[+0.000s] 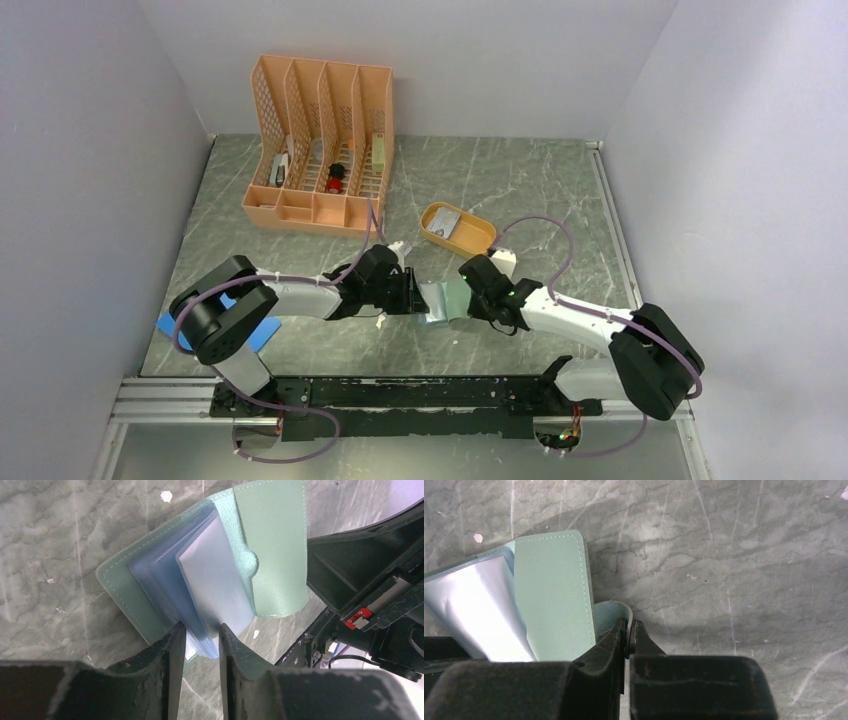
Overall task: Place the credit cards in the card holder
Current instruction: Open the card holder at the center of the board.
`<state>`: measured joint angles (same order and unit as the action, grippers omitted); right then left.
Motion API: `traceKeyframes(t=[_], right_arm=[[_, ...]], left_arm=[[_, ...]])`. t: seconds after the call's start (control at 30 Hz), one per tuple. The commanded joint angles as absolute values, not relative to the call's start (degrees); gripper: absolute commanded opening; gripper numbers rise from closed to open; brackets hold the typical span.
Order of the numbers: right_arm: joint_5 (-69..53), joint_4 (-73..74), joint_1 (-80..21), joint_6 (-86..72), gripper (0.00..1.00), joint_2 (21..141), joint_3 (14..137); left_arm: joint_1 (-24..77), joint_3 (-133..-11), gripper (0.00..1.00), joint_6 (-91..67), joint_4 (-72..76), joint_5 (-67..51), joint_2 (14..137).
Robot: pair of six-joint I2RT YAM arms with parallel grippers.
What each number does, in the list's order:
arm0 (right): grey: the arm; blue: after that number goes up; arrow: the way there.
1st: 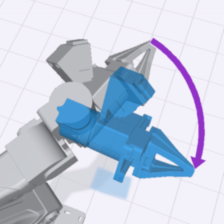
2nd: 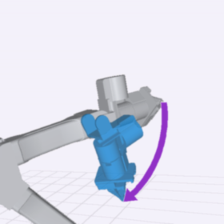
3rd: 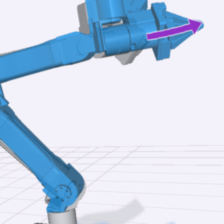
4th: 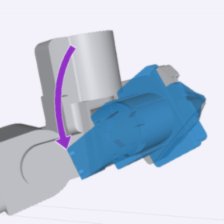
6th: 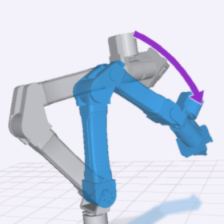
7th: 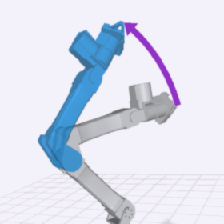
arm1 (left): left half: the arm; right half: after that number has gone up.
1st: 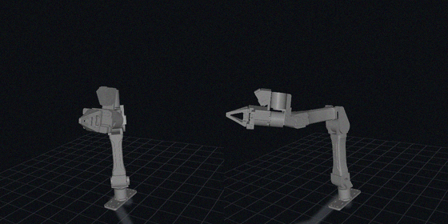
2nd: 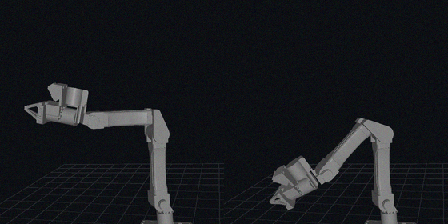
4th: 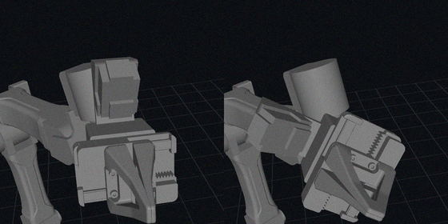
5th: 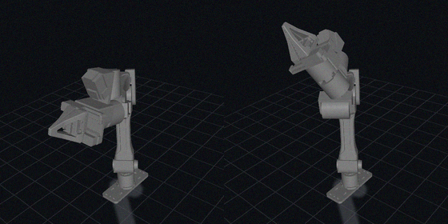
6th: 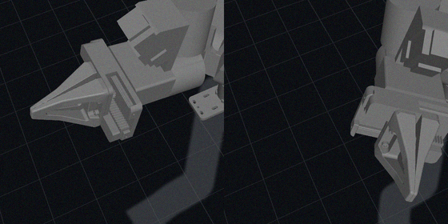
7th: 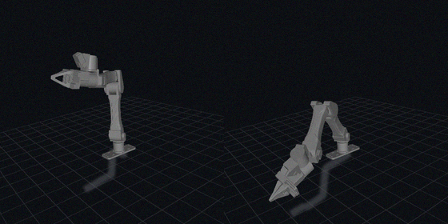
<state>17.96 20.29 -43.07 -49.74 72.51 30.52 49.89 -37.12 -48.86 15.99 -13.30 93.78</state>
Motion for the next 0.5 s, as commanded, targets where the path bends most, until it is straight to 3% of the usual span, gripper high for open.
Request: traceKeyframes(t=[0.0,0.17,0.33,0.47], right_arm=[[13.5,19.3,-43.1,-49.6,0.00,74.6,29.1],[12.5,20.7,-43.1,-48.8,0.00,73.5,30.0],[14.3,26.3,-43.1,-48.5,0.33,68.0,32.8],[15.9,32.0,-43.1,-48.2,0.48,63.9,36.7]], left_arm=[[50.7,-38.1,0.32,-49.6,22.7,-17.1,94.7],[50.8,-38.5,0.18,-49.4,23.3,-17.2,95.9],[50.8,-38.8,0.06,-48.8,21.8,-15.5,96.8],[50.8,-38.9,0.05,-49.2,21.8,-15.2,97.8]])
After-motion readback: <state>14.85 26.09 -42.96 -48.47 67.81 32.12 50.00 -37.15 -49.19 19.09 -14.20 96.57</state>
